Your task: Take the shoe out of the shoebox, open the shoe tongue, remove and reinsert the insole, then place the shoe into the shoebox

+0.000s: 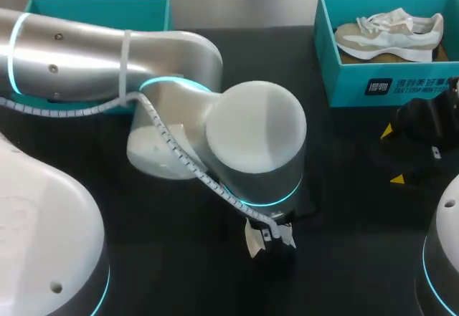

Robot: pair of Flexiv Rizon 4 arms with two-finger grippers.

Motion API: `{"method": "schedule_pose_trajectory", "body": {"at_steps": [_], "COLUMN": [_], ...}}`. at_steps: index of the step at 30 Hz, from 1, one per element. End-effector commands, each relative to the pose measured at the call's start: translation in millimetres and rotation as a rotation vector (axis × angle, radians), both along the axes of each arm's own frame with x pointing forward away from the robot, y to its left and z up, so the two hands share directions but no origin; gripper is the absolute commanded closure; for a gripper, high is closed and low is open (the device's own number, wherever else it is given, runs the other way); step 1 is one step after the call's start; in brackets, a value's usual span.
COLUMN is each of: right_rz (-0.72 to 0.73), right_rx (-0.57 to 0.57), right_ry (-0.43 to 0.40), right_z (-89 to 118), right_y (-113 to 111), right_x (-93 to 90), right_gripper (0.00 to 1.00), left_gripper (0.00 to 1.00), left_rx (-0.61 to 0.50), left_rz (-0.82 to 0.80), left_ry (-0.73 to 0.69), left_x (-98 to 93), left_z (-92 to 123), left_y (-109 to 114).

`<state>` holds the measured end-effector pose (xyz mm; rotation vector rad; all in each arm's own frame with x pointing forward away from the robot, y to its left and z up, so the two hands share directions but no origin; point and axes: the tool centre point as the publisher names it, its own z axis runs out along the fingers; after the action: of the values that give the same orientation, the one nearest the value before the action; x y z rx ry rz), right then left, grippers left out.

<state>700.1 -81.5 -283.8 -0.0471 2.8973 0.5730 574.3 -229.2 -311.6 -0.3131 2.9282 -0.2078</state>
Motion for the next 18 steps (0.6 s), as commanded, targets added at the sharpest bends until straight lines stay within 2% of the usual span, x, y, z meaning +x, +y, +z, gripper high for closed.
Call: {"method": "schedule_pose_trajectory", "body": {"at_steps": [1, 12, 18], "right_rz": [-0.002, -0.002, -0.002], "right_rx": [-0.004, -0.004, -0.004], "right_ry": [-0.001, -0.001, -0.001], "right_z": [-1, -1, -1], "right_y": [1, 1, 1], "right_x": [-0.6, -0.6, -0.6], "right_gripper": [0.00, 0.00, 0.00], "left_gripper": [0.00, 0.00, 0.00], "left_rx": [-0.023, -0.065, -0.064], "left_rz": [0.001, 0.030, 0.027], "left_ry": [0.010, 0.092, 0.130], "left_x": [2.3, 16.3, 17.6], "left_z": [-20, -48, -58], "left_y": [-2, -14, -21]}}
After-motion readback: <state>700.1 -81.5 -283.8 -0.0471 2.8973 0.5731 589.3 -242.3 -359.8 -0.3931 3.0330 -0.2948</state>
